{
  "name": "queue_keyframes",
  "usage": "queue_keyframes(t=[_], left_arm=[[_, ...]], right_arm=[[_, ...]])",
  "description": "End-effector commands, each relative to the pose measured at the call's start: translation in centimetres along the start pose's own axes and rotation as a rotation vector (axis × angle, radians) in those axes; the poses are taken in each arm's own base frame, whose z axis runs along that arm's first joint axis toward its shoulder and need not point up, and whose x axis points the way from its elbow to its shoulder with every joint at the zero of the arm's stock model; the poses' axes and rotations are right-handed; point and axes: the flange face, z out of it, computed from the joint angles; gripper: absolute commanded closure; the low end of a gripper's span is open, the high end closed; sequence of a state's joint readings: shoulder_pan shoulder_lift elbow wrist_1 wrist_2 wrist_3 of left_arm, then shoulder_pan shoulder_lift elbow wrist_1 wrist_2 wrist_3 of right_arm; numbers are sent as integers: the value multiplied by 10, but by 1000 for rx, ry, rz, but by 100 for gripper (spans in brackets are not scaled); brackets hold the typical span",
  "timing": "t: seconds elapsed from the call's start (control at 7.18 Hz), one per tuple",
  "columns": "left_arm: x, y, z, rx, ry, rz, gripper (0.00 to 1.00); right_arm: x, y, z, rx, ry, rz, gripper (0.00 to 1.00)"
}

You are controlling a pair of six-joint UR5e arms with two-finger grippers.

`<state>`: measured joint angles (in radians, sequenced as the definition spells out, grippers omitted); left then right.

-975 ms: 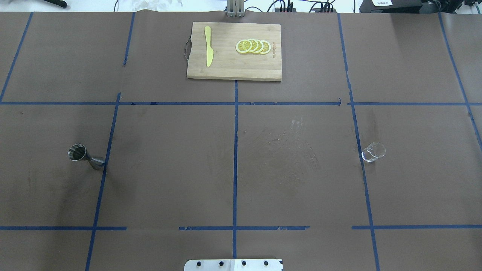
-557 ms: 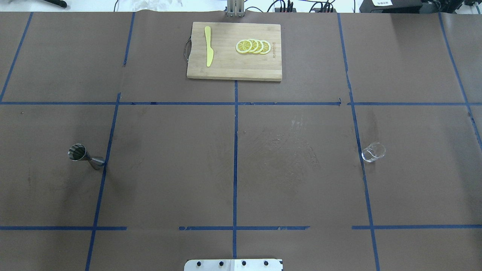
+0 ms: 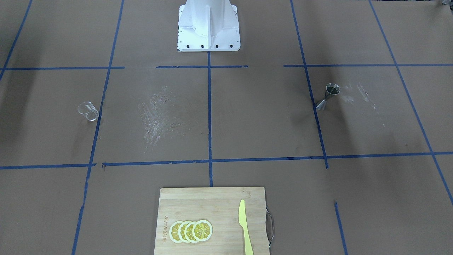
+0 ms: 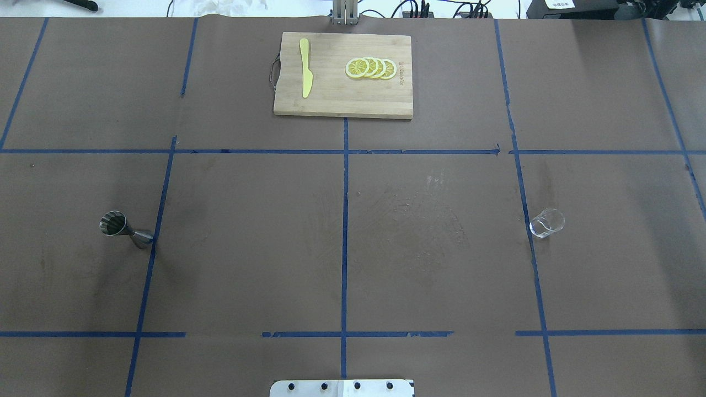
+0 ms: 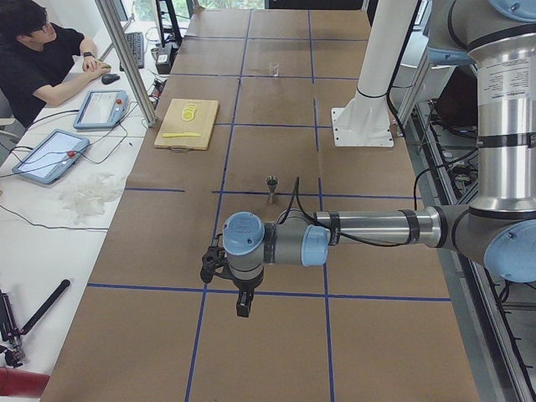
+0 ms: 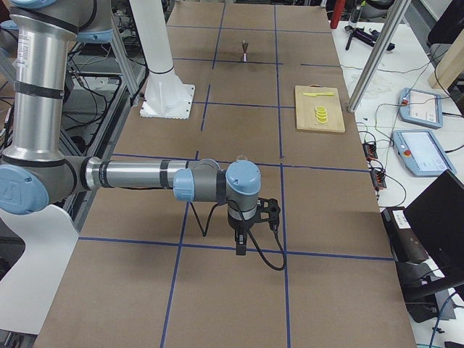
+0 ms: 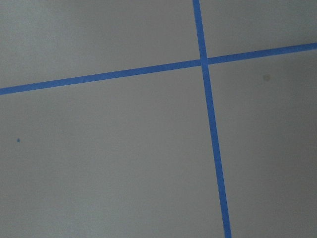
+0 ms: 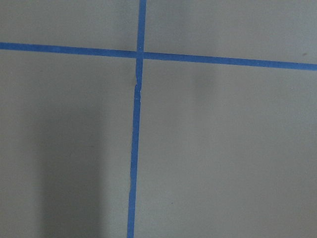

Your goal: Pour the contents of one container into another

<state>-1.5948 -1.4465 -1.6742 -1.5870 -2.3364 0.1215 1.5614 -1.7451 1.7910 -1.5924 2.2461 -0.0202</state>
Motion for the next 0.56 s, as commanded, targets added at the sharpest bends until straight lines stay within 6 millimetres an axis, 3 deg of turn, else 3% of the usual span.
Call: queue_keyframes(t=[0.0, 0.42], left_arm=[[7, -2, -7, 8, 10, 9, 0], [14, -4, -14, 22, 8, 23, 0]], right_arm=[[-2, 0, 0, 1, -1, -9, 0], [-1, 1, 1, 1, -6, -7, 0]])
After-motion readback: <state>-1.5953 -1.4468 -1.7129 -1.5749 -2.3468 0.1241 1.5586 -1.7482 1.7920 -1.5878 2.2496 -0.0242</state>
